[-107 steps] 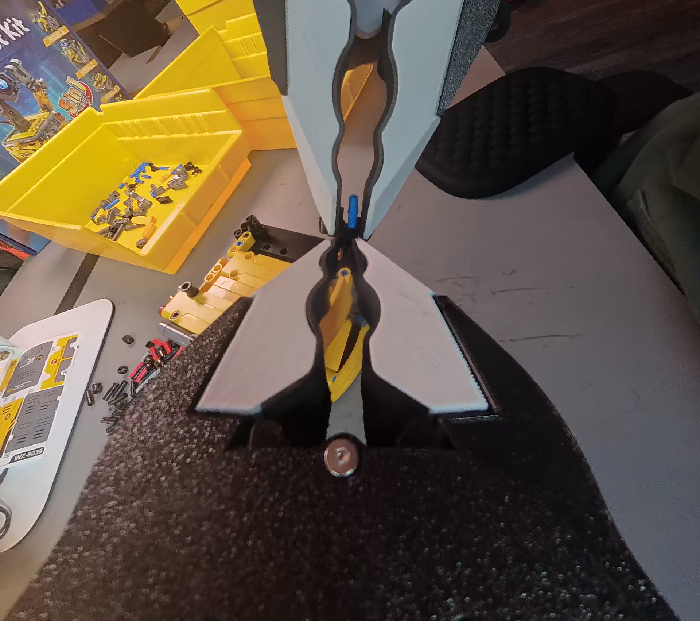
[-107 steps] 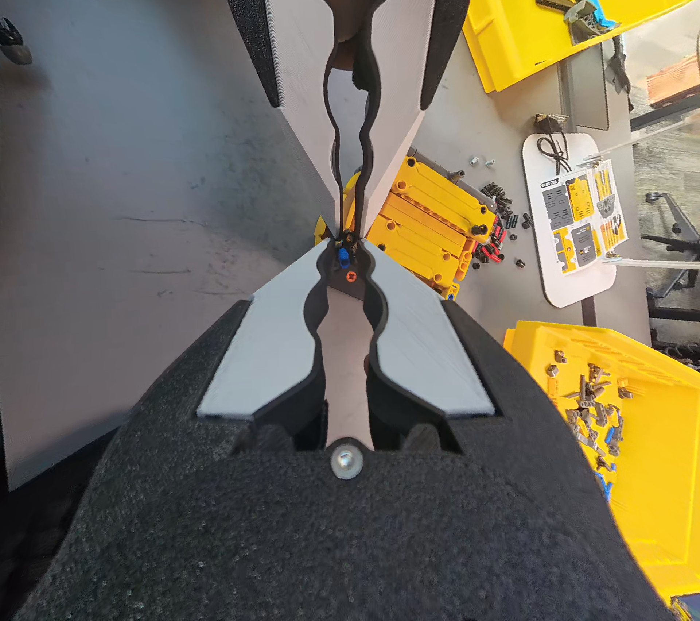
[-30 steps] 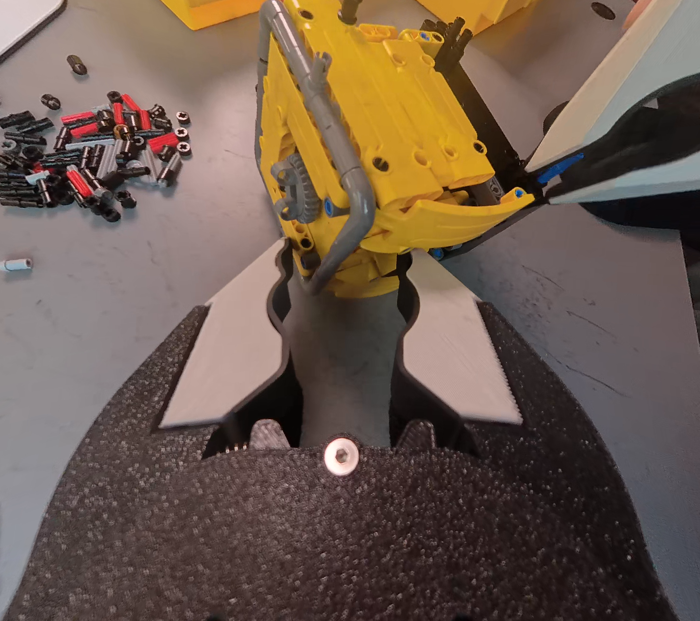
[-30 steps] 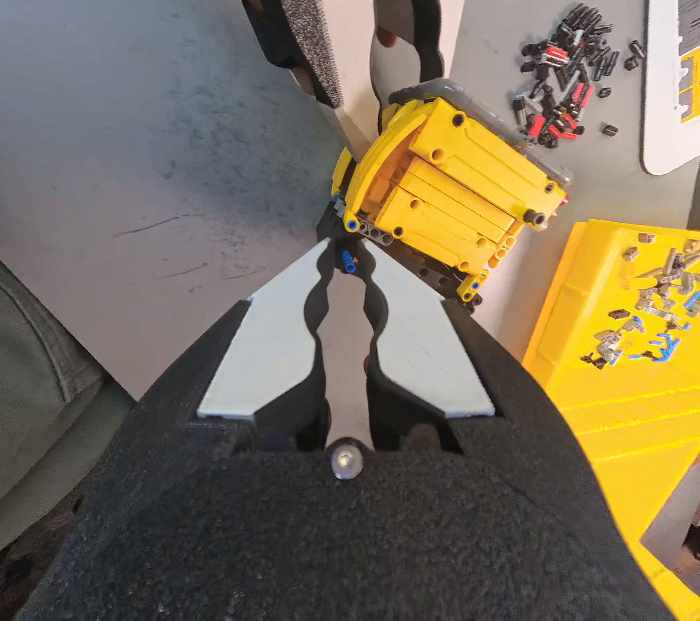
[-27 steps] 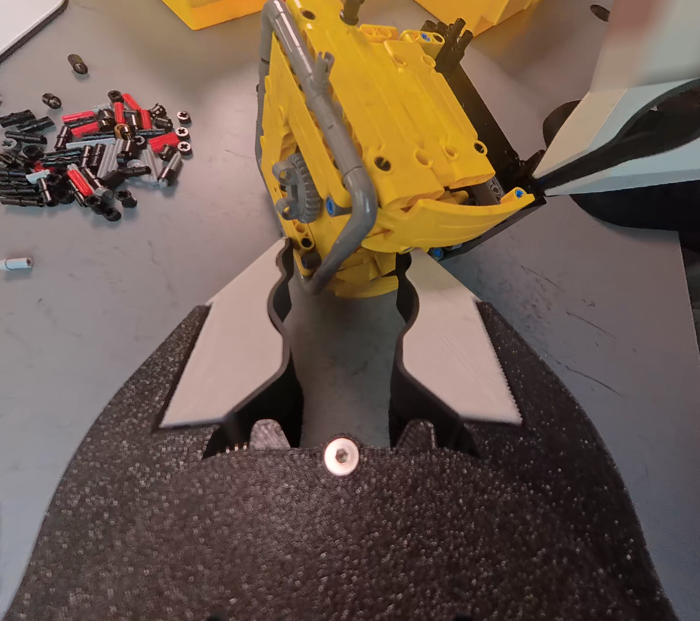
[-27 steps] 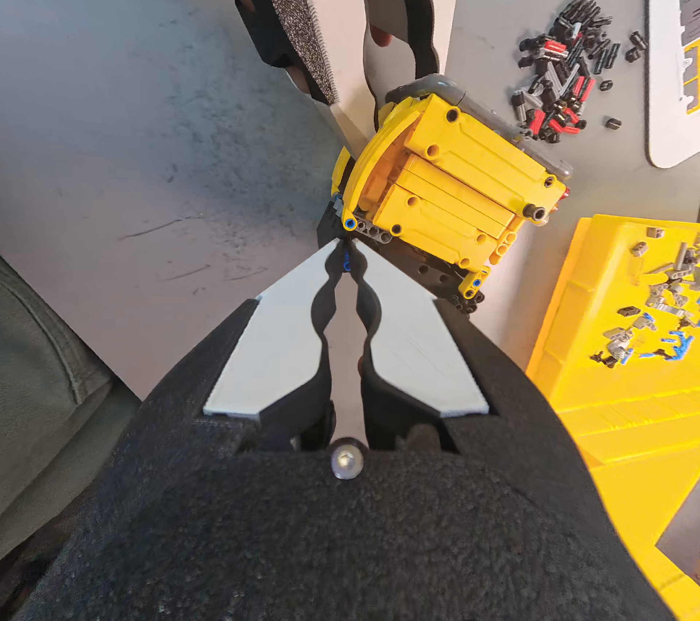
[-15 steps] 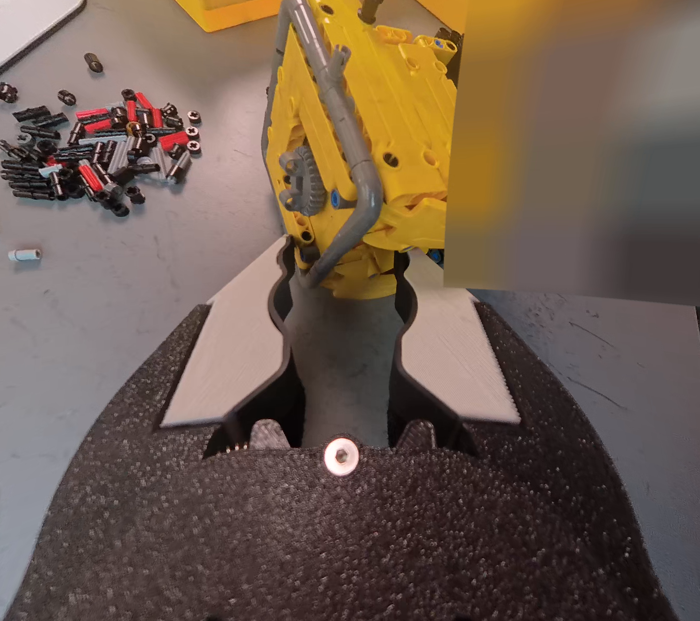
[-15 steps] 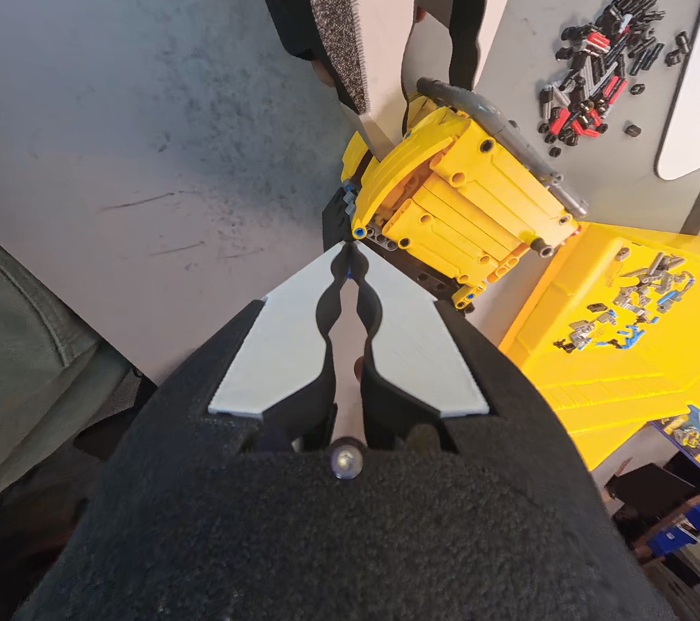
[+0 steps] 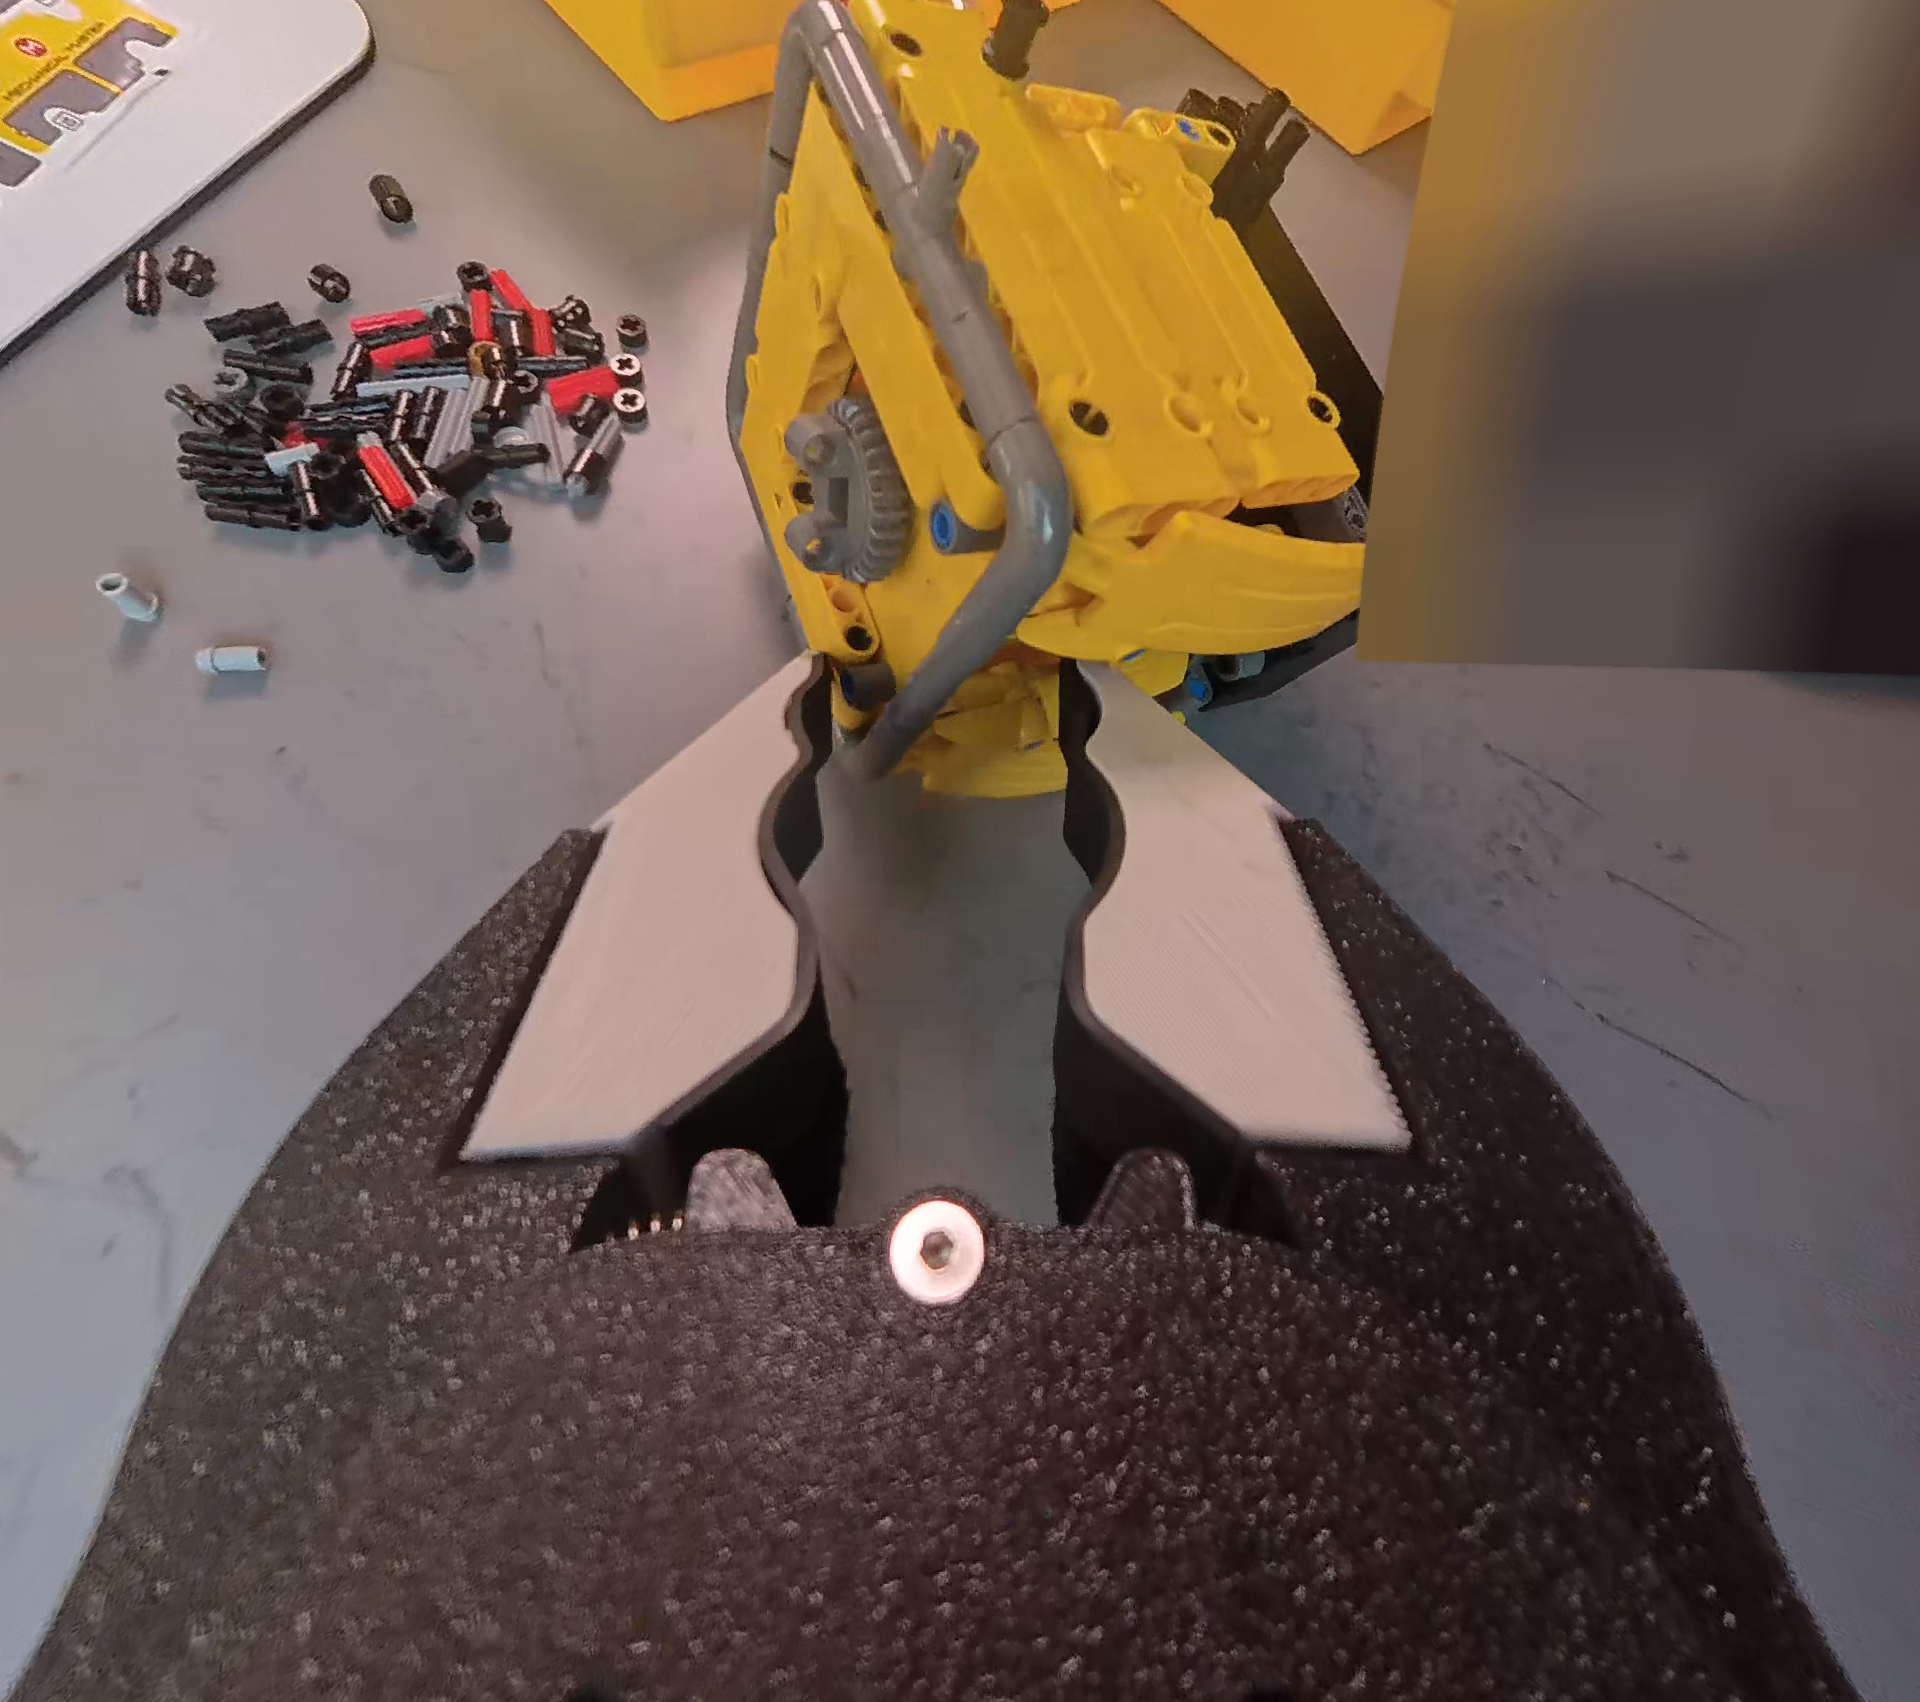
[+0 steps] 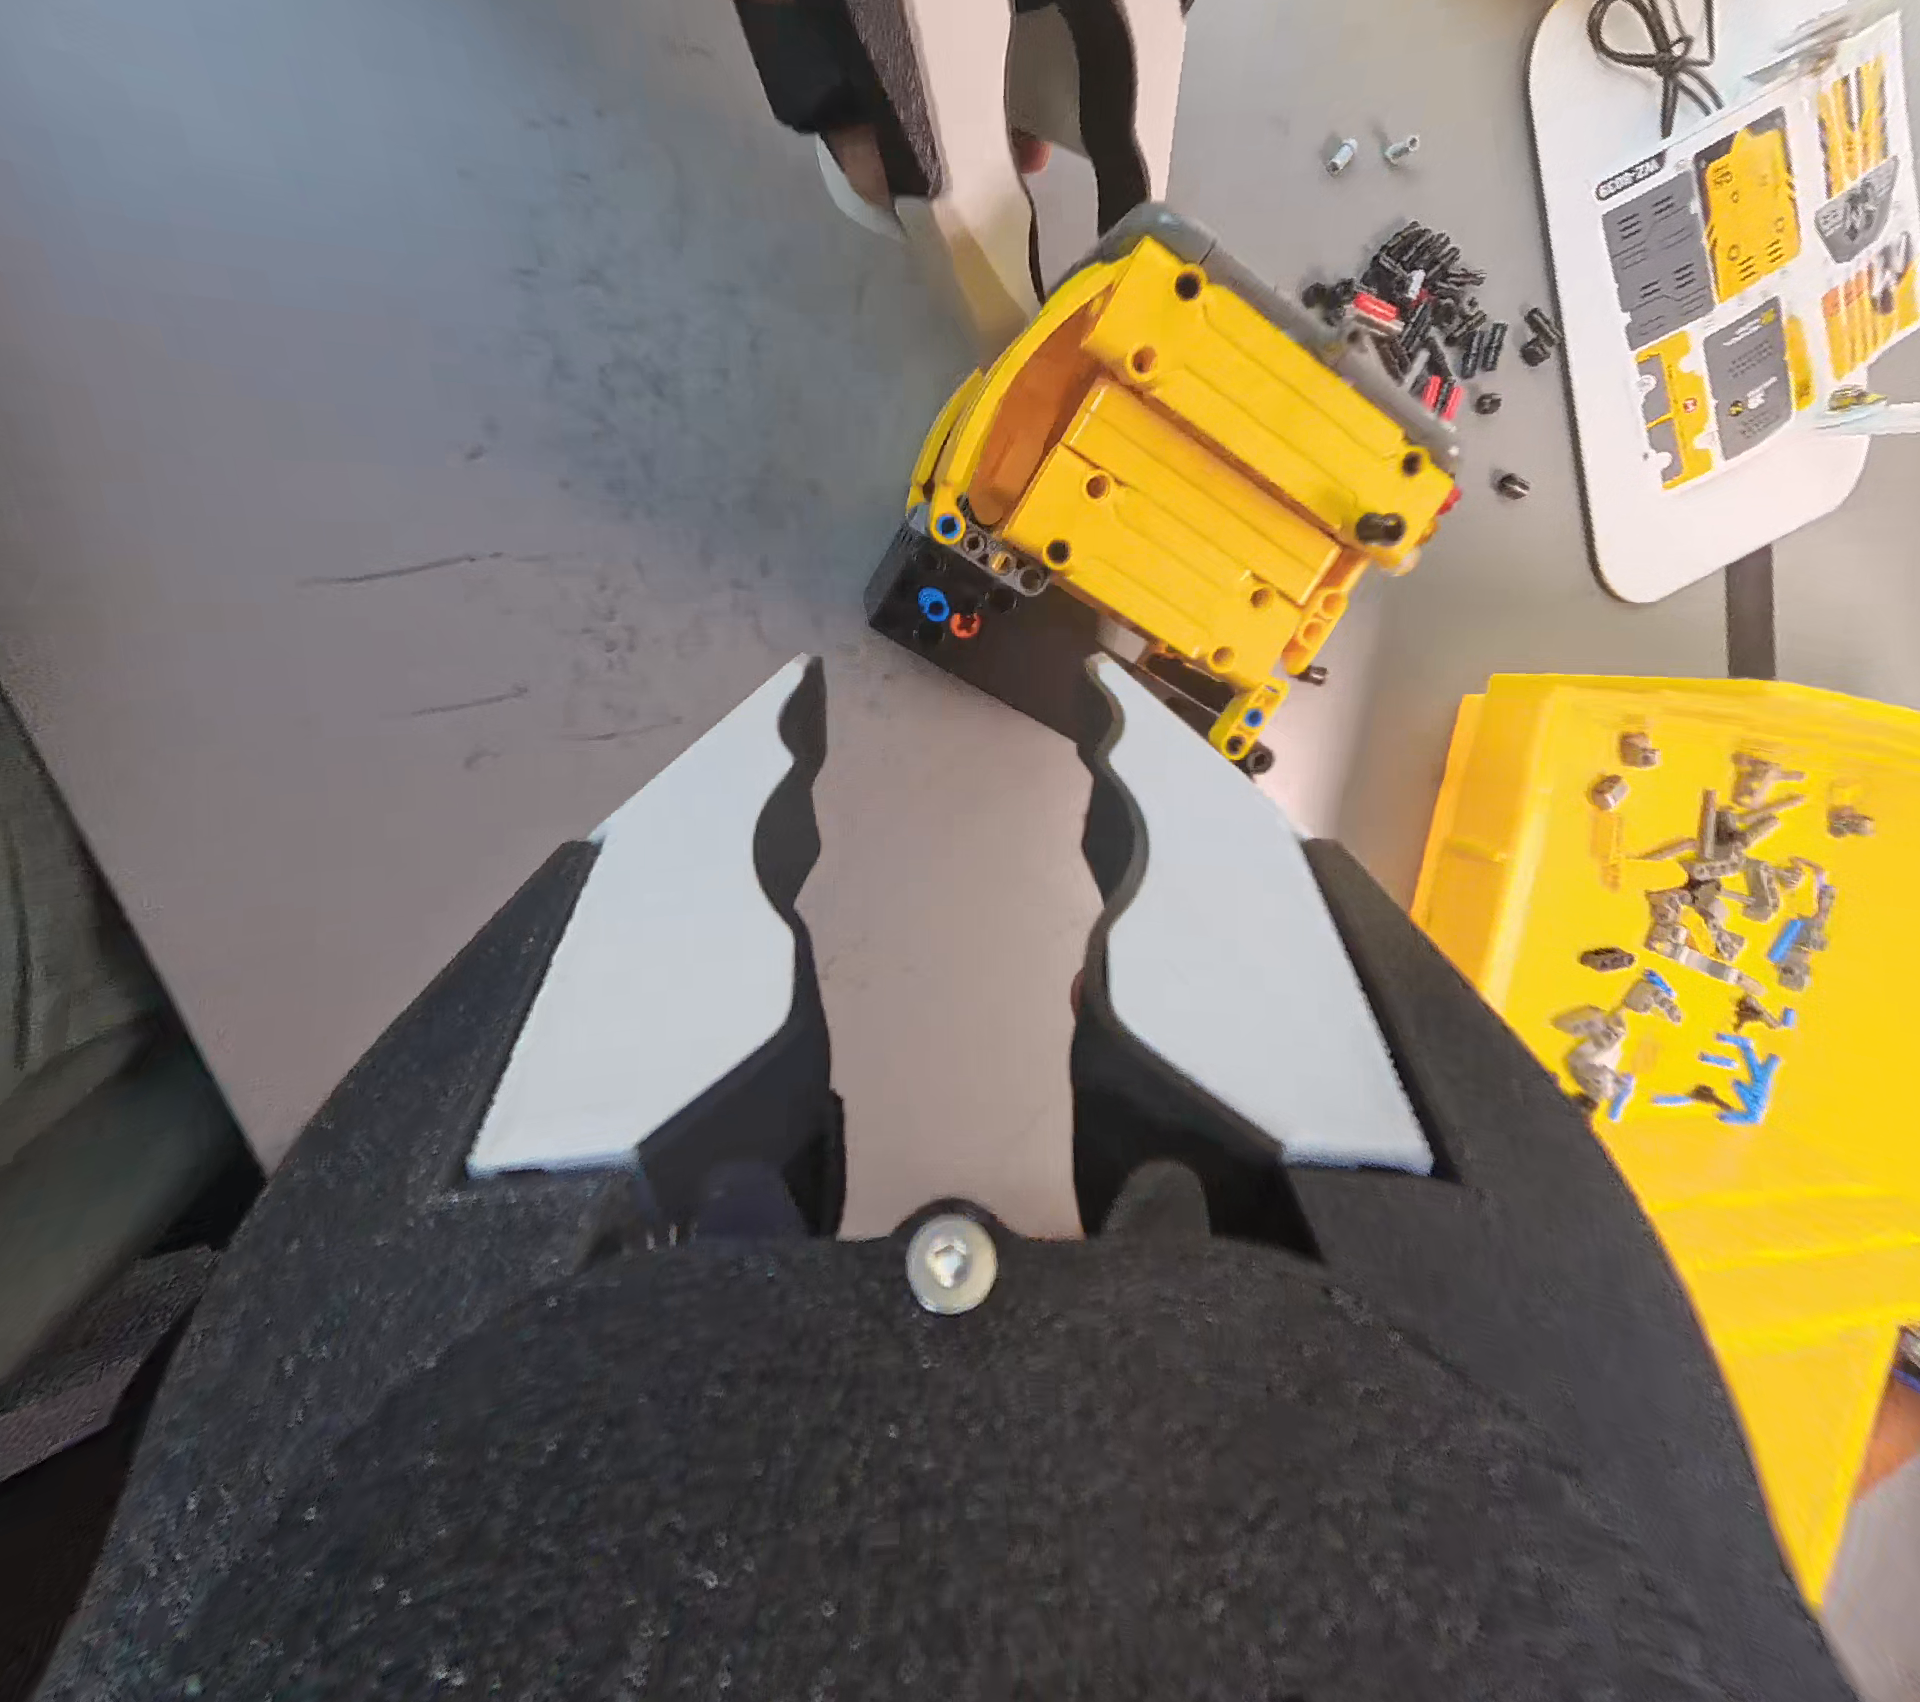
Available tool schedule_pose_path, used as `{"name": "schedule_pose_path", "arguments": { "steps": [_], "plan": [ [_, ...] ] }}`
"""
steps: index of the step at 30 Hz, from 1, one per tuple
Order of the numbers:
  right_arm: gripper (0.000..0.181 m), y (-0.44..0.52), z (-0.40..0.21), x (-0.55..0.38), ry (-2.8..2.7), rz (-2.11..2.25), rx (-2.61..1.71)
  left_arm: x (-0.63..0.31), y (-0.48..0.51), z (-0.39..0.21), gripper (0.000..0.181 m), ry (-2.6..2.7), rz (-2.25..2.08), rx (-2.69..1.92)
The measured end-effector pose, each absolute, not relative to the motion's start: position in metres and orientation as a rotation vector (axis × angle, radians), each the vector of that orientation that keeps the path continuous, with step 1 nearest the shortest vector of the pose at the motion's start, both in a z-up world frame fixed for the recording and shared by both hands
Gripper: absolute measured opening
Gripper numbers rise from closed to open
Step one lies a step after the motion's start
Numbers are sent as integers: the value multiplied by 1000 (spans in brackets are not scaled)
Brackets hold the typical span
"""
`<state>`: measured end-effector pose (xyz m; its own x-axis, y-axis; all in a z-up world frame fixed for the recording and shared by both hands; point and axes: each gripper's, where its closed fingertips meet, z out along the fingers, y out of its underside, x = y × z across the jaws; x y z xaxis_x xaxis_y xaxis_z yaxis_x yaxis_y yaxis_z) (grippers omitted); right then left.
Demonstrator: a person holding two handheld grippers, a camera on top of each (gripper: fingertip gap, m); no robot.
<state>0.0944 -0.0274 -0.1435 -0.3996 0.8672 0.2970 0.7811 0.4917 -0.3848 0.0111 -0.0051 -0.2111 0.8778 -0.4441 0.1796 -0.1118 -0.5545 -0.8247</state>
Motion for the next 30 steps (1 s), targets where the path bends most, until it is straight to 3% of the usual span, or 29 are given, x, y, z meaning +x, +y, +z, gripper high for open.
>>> {"name": "schedule_pose_path", "arguments": {
  "steps": [3,7,16,19,25,30],
  "plan": [
    [57,-25,-170,91,-2212,352,-1238,12,-10,-212,43,403,-464,-2144],
    [36,-26,-177,78,-2068,496,-1208,14,-23,-213,45,396,-495,-2157],
    [19,-11,-176,84,-1931,611,-1129,29,-65,-217,52,568,-470,-2179],
    [18,-10,-176,87,-1899,703,-1088,22,-69,-211,70,543,-560,-2146],
    [17,-11,-175,89,-1917,817,-987,0,-38,-188,129,518,-449,-1955],
    [17,-9,-175,89,-1937,838,-927,13,-4,-186,145,602,-470,-1919]
  ]
}}
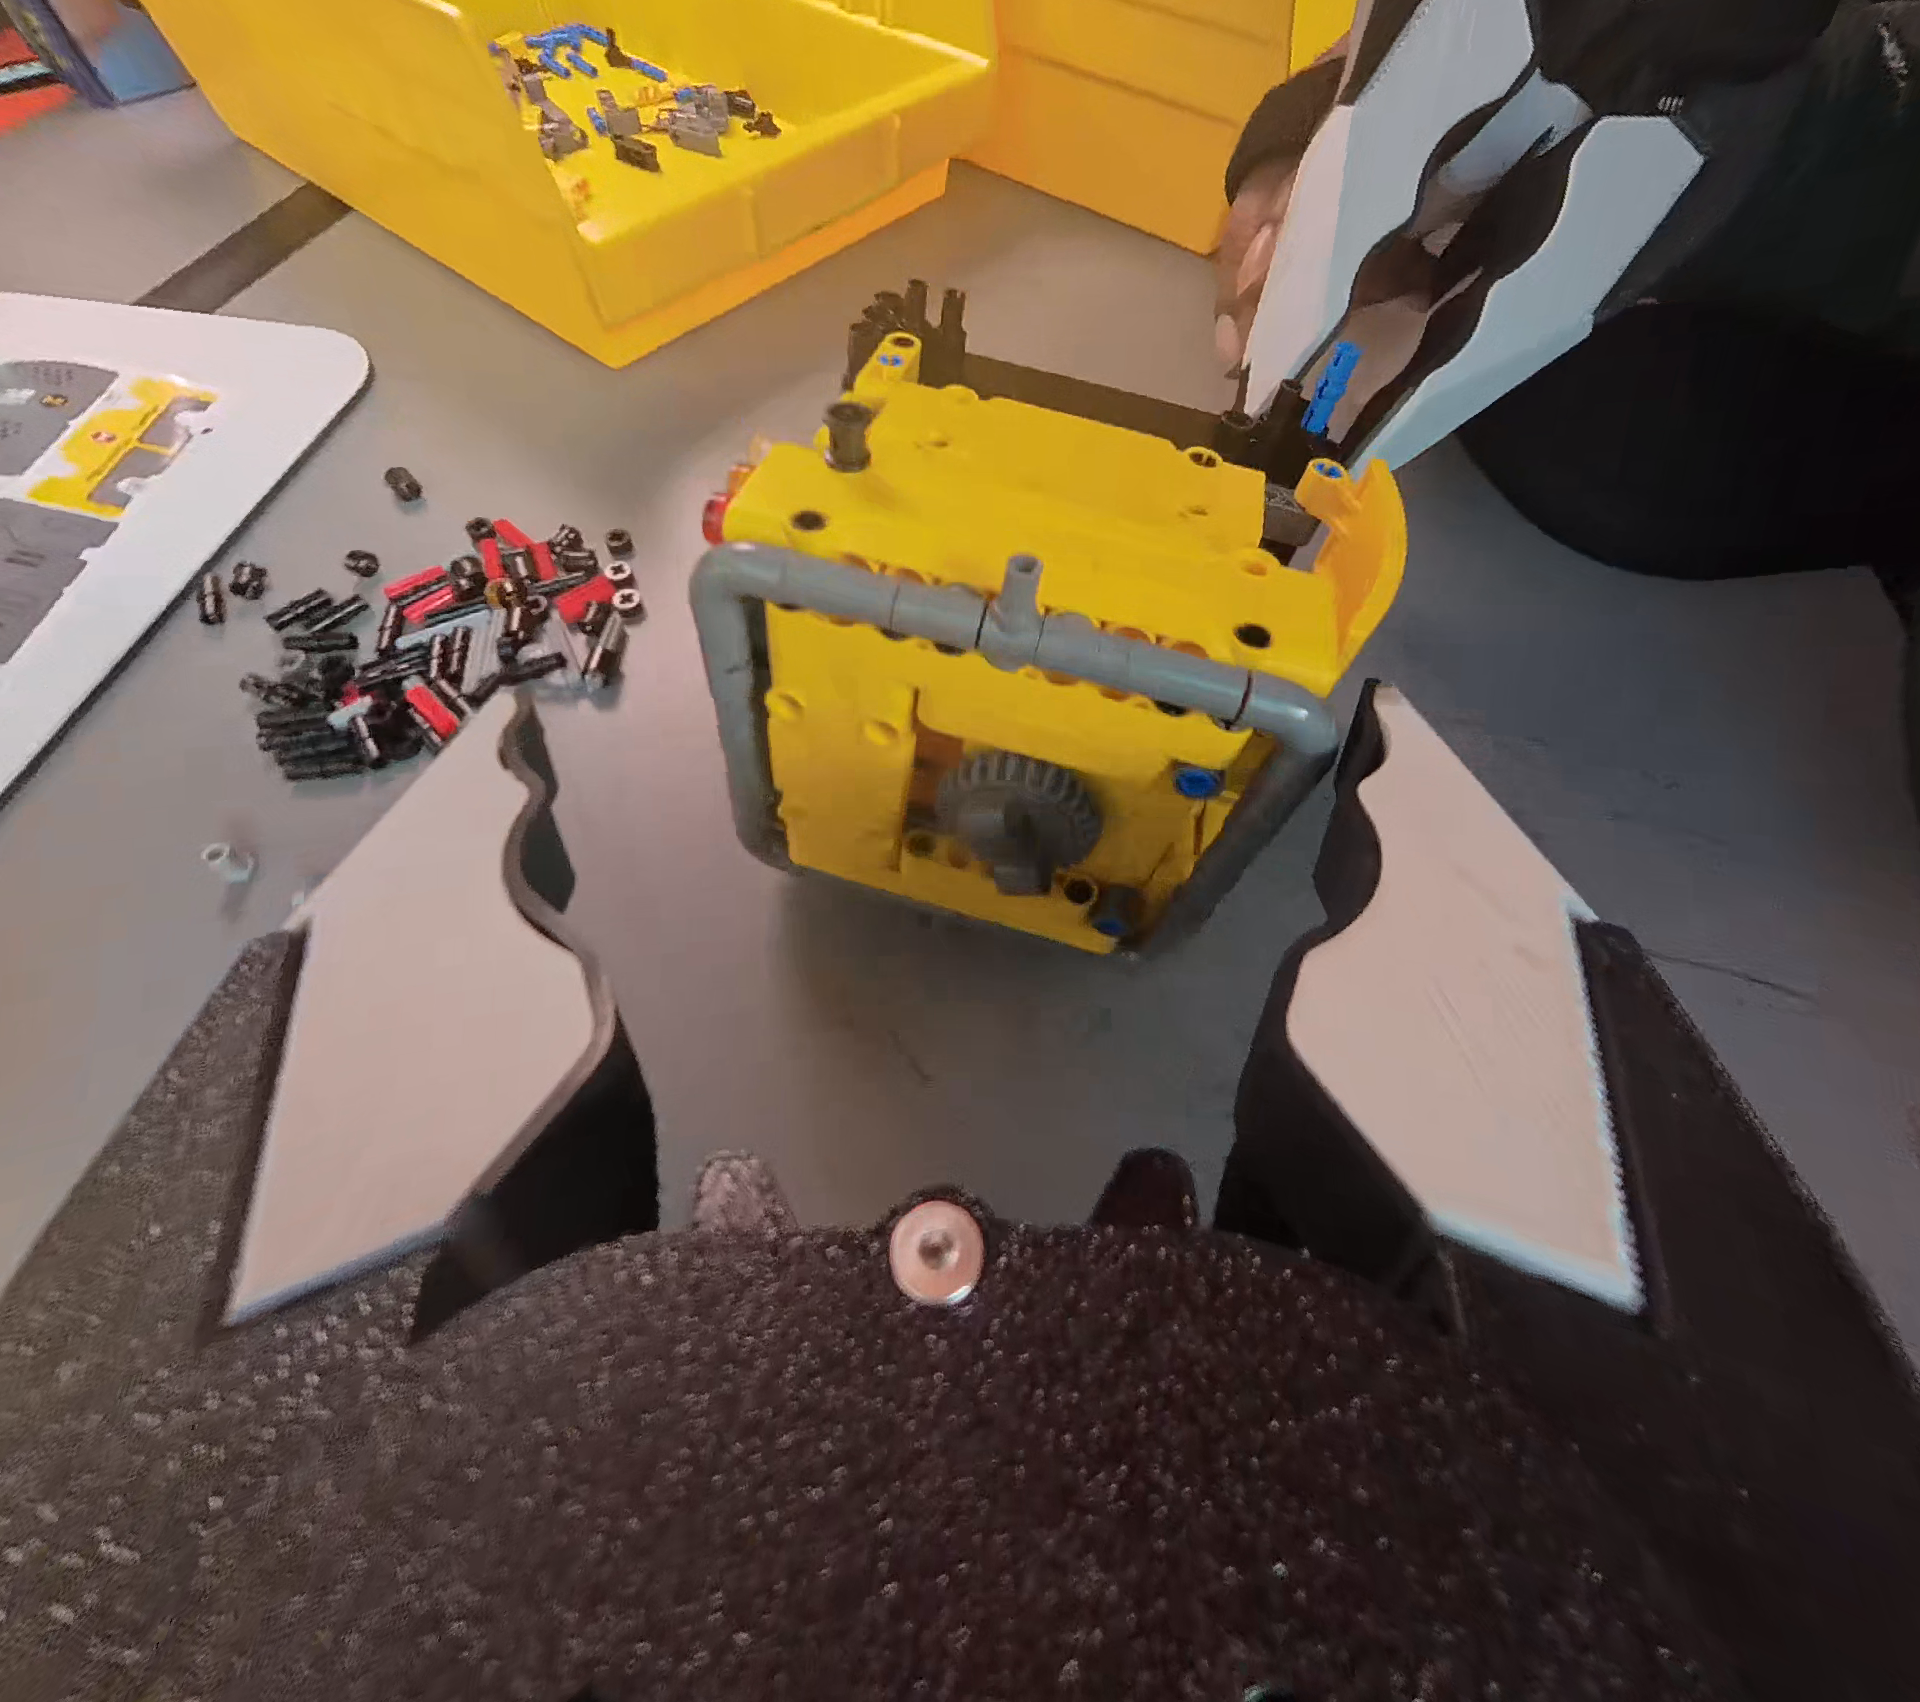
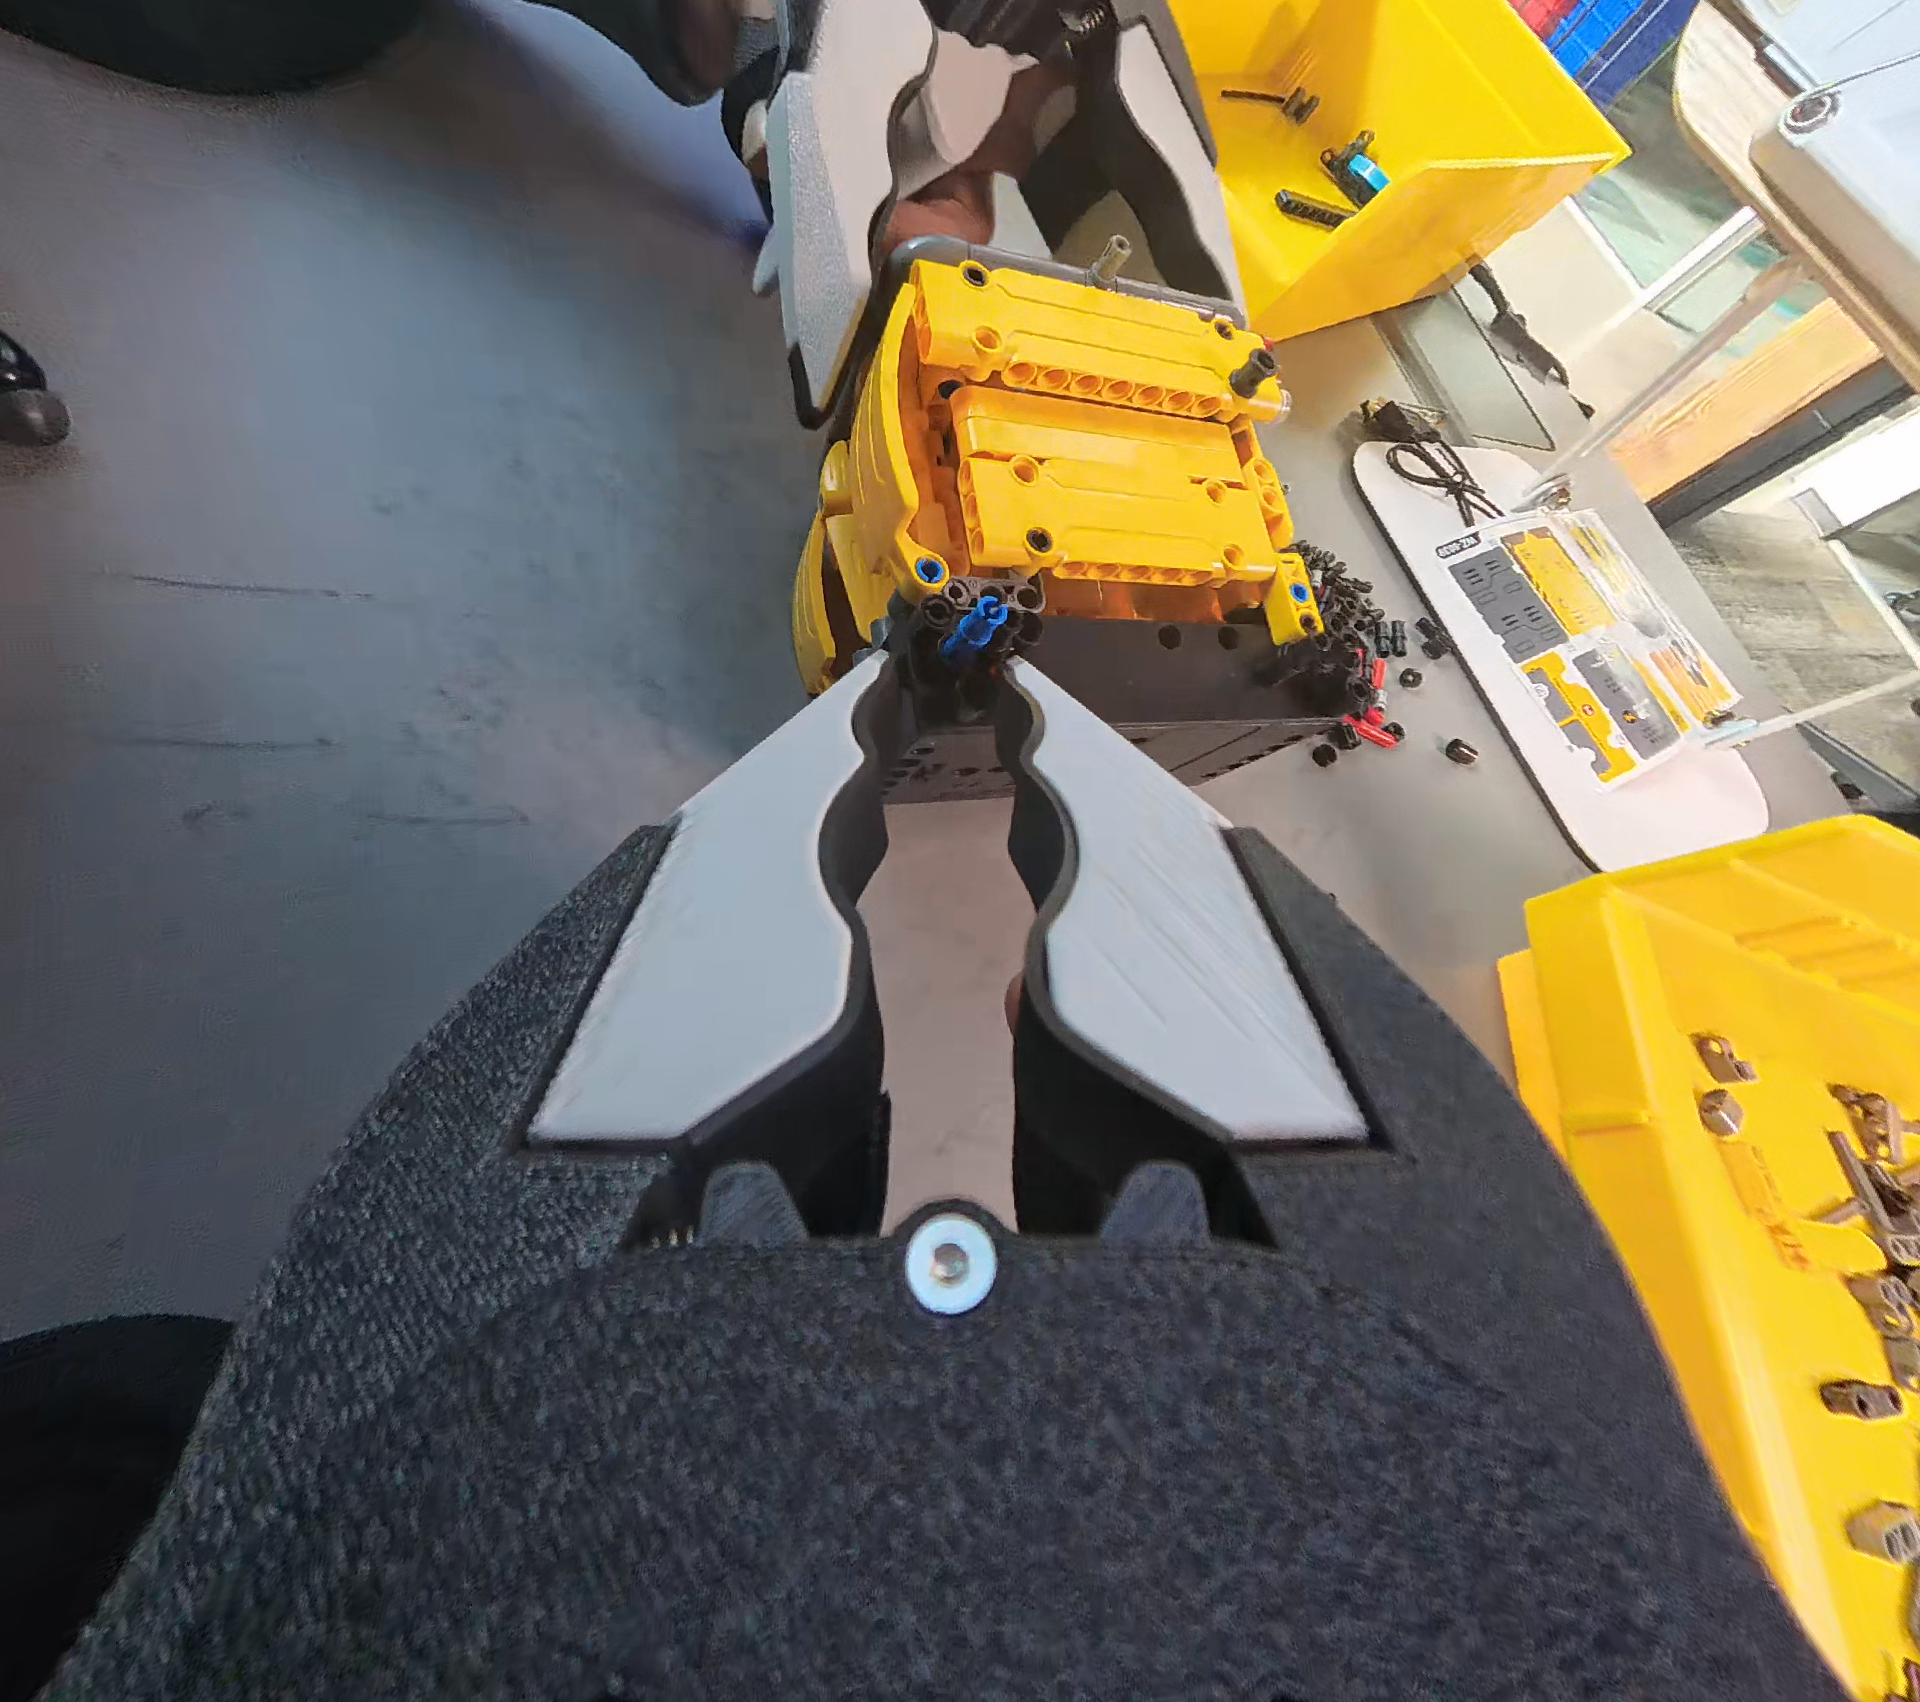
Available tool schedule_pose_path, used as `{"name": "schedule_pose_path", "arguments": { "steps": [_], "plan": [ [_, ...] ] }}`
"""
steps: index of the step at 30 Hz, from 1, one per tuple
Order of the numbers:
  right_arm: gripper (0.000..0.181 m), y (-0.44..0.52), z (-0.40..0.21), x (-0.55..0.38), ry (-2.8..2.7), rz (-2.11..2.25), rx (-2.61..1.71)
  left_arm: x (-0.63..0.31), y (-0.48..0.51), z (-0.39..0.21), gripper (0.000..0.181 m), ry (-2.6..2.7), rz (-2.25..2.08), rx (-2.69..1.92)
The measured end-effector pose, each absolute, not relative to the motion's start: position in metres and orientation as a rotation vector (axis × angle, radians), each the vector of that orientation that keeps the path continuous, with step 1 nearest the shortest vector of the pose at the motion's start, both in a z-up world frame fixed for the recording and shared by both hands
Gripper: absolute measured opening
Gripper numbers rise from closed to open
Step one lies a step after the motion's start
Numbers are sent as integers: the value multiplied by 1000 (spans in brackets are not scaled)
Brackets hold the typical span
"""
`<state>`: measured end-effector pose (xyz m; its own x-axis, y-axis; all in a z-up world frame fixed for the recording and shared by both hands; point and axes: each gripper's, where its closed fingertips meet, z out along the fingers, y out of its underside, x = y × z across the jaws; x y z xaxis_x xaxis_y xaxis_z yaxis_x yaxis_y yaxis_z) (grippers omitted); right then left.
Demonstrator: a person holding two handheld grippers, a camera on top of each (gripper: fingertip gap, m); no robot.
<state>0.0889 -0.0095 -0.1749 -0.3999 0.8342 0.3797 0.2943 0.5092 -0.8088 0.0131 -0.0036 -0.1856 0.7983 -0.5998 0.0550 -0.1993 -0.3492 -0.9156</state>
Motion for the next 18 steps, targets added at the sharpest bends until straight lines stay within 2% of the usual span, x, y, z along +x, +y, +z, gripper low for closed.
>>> {"name": "schedule_pose_path", "arguments": {
  "steps": [3,4,5,11,18],
  "plan": [
    [17,-7,-175,90,-1910,874,-921,27,4,-190,142,689,-489,-1931],
    [17,-4,-175,90,-1894,873,-923,30,4,-188,127,694,-488,-1917],
    [17,-1,-175,90,-1881,876,-924,32,5,-187,123,679,-484,-1908],
    [16,-1,-173,98,-1851,998,-912,30,0,-187,113,560,-399,-1922],
    [10,1,-172,100,-1838,966,-890,30,-7,-187,113,446,-317,-1945]
  ]
}}
